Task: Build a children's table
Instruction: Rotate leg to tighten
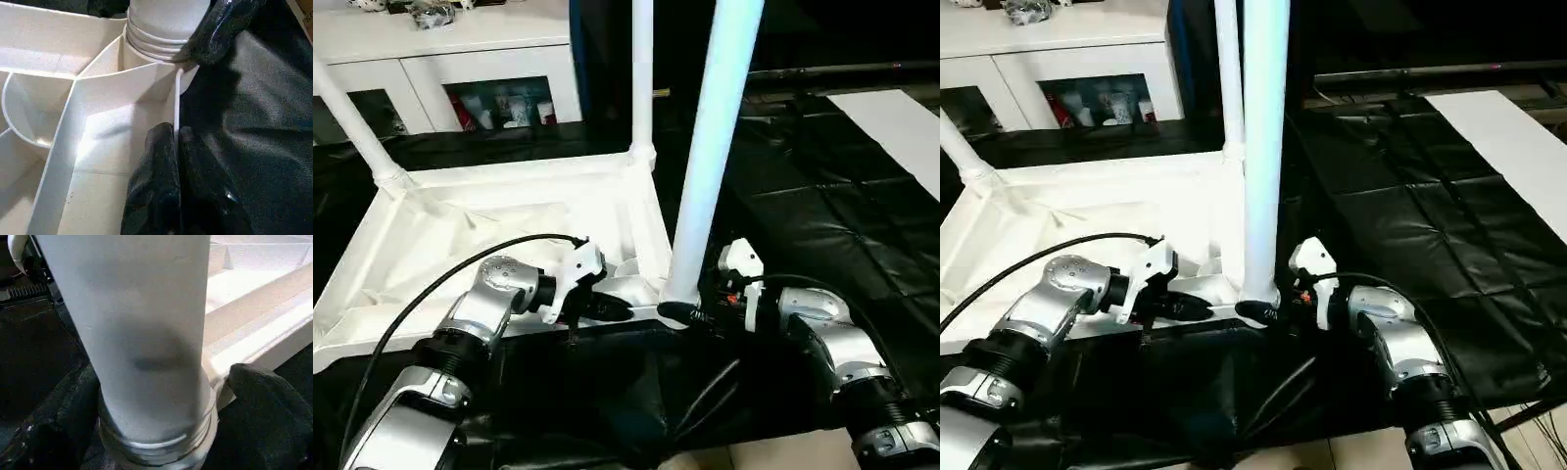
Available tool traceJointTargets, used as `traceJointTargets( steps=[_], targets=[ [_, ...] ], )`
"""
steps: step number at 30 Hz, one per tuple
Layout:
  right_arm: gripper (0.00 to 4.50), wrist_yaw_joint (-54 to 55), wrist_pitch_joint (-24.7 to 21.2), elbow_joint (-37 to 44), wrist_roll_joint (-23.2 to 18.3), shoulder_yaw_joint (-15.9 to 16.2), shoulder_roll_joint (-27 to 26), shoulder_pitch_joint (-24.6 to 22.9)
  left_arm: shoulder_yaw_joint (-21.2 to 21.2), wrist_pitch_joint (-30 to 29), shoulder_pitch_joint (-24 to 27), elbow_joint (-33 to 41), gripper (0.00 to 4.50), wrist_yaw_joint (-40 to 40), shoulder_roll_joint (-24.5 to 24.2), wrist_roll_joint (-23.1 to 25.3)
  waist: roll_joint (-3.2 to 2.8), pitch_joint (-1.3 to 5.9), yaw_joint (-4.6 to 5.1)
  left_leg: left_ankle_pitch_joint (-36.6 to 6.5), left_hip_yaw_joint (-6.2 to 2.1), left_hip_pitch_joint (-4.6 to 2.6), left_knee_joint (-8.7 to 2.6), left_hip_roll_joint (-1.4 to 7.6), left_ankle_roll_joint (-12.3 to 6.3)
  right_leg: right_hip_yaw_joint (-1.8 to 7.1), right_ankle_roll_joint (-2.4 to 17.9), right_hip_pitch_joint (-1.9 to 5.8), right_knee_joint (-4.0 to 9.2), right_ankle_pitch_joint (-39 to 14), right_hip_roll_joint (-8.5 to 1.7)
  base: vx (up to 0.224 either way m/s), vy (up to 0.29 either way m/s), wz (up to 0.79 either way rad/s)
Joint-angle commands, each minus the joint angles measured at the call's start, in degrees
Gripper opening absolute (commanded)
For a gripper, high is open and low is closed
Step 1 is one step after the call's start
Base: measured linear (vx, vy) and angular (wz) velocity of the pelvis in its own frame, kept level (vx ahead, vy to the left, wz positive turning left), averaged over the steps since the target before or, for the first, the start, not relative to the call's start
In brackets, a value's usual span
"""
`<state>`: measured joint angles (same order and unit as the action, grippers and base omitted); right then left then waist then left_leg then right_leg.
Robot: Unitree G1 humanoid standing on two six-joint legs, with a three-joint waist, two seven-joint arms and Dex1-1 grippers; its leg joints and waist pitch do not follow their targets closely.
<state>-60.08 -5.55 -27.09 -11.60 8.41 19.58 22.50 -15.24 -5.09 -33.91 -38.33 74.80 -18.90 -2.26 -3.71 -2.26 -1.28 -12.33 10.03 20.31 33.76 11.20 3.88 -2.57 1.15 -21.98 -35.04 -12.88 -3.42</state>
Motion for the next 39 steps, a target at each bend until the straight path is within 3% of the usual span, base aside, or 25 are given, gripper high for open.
traceJointTargets(
  steps=[1, 19, 22, 26, 29, 33, 36, 39],
  targets=[
    [4.04, -0.01, 0.99, 1.08, -0.20, 0.10, -0.23, 0.79, -1.20, -0.08, 1.69, -0.30, 0.00, 3.83, 0.99, -1.51, 1.30, 3.24, -0.24, -1.49, -0.24, 0.33, -2.94, 1.74, -7.07, 2.19, 14.89, 3.17, 3.53, 0.70, -4.12, 0.000, 0.000, 0.00],
    [2.81, 1.16, 2.69, -1.11, 0.69, 0.09, -1.23, 0.77, -1.17, 0.10, 1.66, -0.64, 0.00, 3.03, 1.11, -1.33, 1.32, 3.32, -0.47, -1.01, -0.27, 0.37, -2.83, 1.71, -7.39, 2.13, 14.60, 3.18, 3.41, 0.72, -4.08, 0.000, 0.000, 0.00],
    [2.74, 14.03, 4.78, -7.63, 5.65, -0.90, -3.62, 2.70, -1.12, 0.76, 0.76, -2.73, 0.00, -2.86, 2.32, 1.00, 1.28, 3.15, 0.17, -2.17, -0.34, 0.27, -3.03, 1.60, -6.10, 2.13, 14.59, 2.95, 3.72, -1.55, -4.19, 0.000, 0.000, 0.00],
    [2.71, 23.78, 4.05, -11.91, 6.76, -2.47, -7.74, 4.14, -0.65, -0.93, -1.04, -5.73, 0.00, -12.50, 5.31, 3.52, 1.22, 2.72, 1.19, -6.65, -0.42, -0.09, -3.47, 1.60, -3.54, 2.31, 13.80, 2.87, 4.57, -9.22, -4.18, 0.000, 0.000, 0.00],
    [2.70, 33.42, 2.22, -15.52, 6.79, -4.13, -12.30, 6.42, 0.31, -4.06, -3.05, -7.83, 0.00, -21.83, 8.93, 4.84, 1.27, 2.80, 1.28, -5.96, -0.58, -0.10, -3.60, 1.57, -2.74, 2.35, 13.49, 2.89, 4.56, -9.36, -4.26, 0.000, 0.000, 0.00],
    [2.70, 45.24, 2.10, -21.32, 8.49, -4.64, -16.39, 11.34, 2.09, -6.82, -5.51, -10.11, 0.00, -30.64, 13.16, 5.09, 1.27, 2.94, 1.35, -5.36, -0.47, -0.13, -3.49, 1.43, -2.97, 2.44, 13.94, 2.78, 4.52, -7.19, -4.22, 0.000, 0.000, 0.00],
    [2.70, 44.49, 3.76, -22.81, 9.04, -3.54, -17.36, 13.24, 2.14, -6.59, -6.32, -10.67, 0.00, -32.31, 14.41, 5.56, 1.45, 3.15, 1.26, -4.06, -0.46, 0.17, -3.25, 1.29, -3.81, 2.48, 14.19, 3.13, 4.27, -4.53, -4.30, 0.000, 0.000, 0.00],
    [2.70, 40.08, 6.34, -21.71, 8.36, -3.09, -17.68, 13.06, 1.46, -4.86, -6.49, -10.84, 0.00, -31.85, 14.49, 6.44, 1.66, 3.34, 0.94, -2.16, -0.41, 0.47, -3.01, 1.25, -6.08, 2.45, 14.53, 3.37, 3.86, 0.11, -4.35, 0.000, 0.000, 0.00]
  ],
)
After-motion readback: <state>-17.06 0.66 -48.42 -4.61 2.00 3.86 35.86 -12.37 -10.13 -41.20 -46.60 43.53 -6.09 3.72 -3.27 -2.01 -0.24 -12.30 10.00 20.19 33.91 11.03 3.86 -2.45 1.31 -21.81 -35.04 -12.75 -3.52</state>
